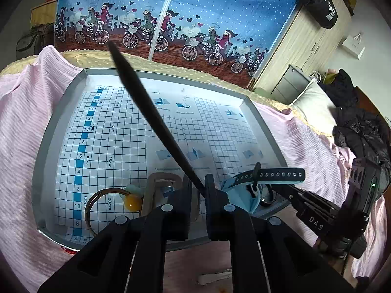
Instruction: Organize jewelry
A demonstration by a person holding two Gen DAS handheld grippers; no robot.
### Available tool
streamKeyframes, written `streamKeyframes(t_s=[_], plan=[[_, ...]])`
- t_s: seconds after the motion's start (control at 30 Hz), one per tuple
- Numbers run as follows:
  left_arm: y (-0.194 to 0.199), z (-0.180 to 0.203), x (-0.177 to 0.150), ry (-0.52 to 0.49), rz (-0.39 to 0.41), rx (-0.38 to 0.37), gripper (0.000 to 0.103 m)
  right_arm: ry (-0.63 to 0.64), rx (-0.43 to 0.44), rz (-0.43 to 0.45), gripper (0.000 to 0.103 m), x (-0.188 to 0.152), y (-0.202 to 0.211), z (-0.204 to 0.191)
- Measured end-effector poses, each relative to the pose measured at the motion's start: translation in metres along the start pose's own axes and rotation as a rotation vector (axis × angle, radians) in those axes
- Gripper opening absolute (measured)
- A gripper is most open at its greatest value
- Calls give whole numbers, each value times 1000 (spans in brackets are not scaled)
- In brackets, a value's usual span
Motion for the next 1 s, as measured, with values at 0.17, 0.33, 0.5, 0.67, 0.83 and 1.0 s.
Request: streamKeyframes(t_s=[0.17,0.33,0.5,0.67,0.83,1.0], plan=[[-3,3,-9,-35,15,71,44,3,-1,-1,7,0,1,-1],[4,6,-12,-68,57,129,80,-1,2,11,18,3,7,-3],[26,3,-15,-34,112,117,100,8,-10,51,39,9,24,-7],[62,-4,-14,-11,182,118,101,49,-26,126,72,16,55,-24],[108,4,-9,-35,307,141,101,121,-22,218,92,20,94,-54],[149,5,-19,-77,419,198,101,191,-10,304,103,20,130,-83]])
Point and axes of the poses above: each gripper's, at about its wrist camera, not at the fingertips, and y roughly against the way its jaws point, z to its right, x to its top, the point moved 10 cm from there along -y, roughly the way its jaws point, and after that the axes turned 12 degrees about x, right-handed, at the moved point
